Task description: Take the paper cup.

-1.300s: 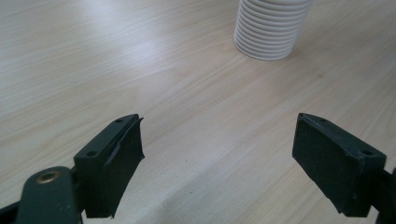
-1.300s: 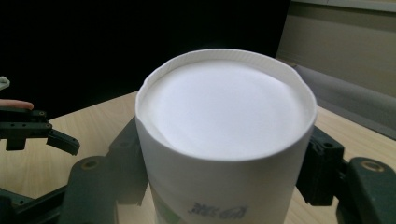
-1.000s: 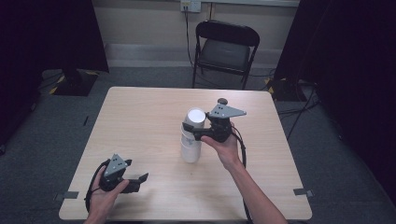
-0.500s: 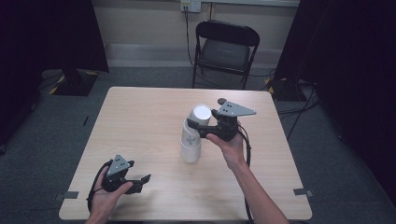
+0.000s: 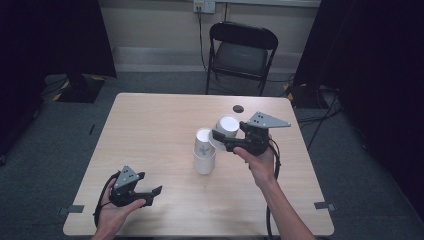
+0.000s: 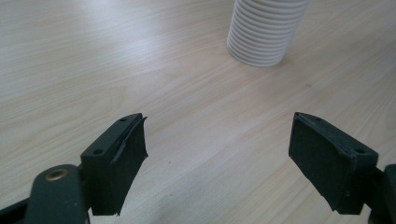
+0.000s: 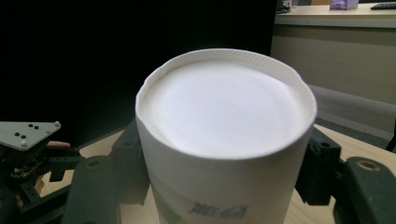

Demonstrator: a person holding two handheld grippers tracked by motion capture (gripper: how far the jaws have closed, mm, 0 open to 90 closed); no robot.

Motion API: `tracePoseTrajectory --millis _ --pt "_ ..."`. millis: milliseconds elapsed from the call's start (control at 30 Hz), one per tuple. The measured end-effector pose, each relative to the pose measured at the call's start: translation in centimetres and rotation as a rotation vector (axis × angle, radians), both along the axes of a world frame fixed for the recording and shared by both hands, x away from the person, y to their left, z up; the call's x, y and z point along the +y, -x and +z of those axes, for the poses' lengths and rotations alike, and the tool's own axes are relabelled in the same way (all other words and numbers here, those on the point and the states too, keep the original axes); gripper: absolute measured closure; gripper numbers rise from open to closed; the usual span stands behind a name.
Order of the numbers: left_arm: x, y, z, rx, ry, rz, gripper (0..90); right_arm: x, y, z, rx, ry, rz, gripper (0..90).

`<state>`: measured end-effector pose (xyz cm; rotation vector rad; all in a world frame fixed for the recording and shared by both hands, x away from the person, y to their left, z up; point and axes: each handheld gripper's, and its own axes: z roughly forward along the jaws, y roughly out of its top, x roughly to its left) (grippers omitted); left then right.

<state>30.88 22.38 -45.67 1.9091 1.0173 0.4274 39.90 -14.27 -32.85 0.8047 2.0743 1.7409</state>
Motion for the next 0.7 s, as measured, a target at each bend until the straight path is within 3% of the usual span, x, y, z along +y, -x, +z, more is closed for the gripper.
tracePoseTrajectory --millis 133,267,333,367,467,567,667,700 --pt "-0.2 0.1 0.1 -0.021 0.026 -0.015 18.9 -0.6 0.4 -0.5 0.025 -0.012 -0.006 33.9" --pt "-0.4 0.2 0.2 -0.007 0.034 -0.023 18.9 -1.3 0.9 -1.2 0.066 -0.033 -0.004 34.1" --pt "-0.5 0.2 0.2 -0.002 0.033 -0.031 18.9 -1.5 1.0 -1.4 0.082 -0.039 0.000 34.1" --pt "-0.7 0.1 0.2 -0.006 0.017 -0.044 19.1 -1.8 1.3 -1.9 0.114 -0.053 -0.006 34.2" --pt "-0.9 0.1 0.4 -0.012 0.015 -0.055 19.9 -2.1 1.7 -2.6 0.154 -0.071 -0.003 34.4" --pt "-1.1 0.1 0.6 -0.025 -0.001 -0.056 19.9 -2.2 2.2 -3.1 0.174 -0.073 -0.005 34.5" --pt "-1.2 0.0 0.8 -0.040 -0.001 -0.059 20.6 -2.2 2.6 -3.6 0.205 -0.067 0.004 35.1" --pt "-1.4 -0.1 1.1 -0.050 0.019 -0.053 20.7 -2.1 2.7 -3.9 0.219 -0.069 0.011 35.3"
